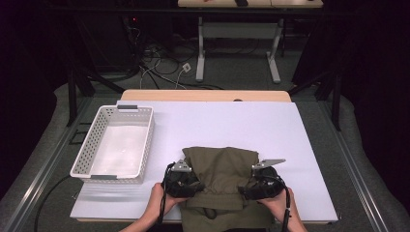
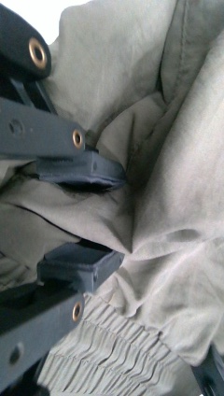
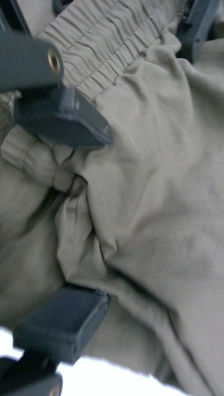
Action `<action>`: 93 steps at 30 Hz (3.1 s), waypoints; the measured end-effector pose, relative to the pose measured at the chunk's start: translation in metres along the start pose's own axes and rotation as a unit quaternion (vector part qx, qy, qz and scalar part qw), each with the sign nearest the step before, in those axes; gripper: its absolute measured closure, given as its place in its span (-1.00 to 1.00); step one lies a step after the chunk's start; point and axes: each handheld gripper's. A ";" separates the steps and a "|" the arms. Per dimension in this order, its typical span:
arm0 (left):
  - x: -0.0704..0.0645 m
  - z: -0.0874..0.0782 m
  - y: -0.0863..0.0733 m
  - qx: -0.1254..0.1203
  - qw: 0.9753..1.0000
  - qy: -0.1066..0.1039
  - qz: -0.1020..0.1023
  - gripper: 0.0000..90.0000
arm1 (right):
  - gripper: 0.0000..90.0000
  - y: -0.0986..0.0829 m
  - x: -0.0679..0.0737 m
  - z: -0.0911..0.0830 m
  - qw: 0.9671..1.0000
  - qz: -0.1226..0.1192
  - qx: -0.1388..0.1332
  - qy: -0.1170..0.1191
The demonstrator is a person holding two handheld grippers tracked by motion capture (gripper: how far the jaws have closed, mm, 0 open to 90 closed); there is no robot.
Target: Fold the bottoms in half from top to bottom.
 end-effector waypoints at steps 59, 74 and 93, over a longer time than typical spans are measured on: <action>-0.021 -0.009 -0.005 0.013 0.997 -0.038 0.061 0.71 | 0.61 -0.010 0.010 -0.001 0.998 -0.054 -0.030 -0.007; -0.020 -0.014 -0.012 0.049 0.996 -0.064 0.041 0.91 | 0.83 -0.015 0.020 -0.011 0.998 -0.063 0.015 0.007; -0.012 -0.018 0.006 -0.017 0.997 0.077 0.002 -0.74 | -0.61 -0.006 -0.008 -0.008 0.996 -0.027 0.001 -0.087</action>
Point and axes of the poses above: each handheld gripper's, and its own axes: z roughly forward along the jaws, y roughly out of its top, x roughly to its left, and after that the axes turned 12 degrees about -z, right-handed
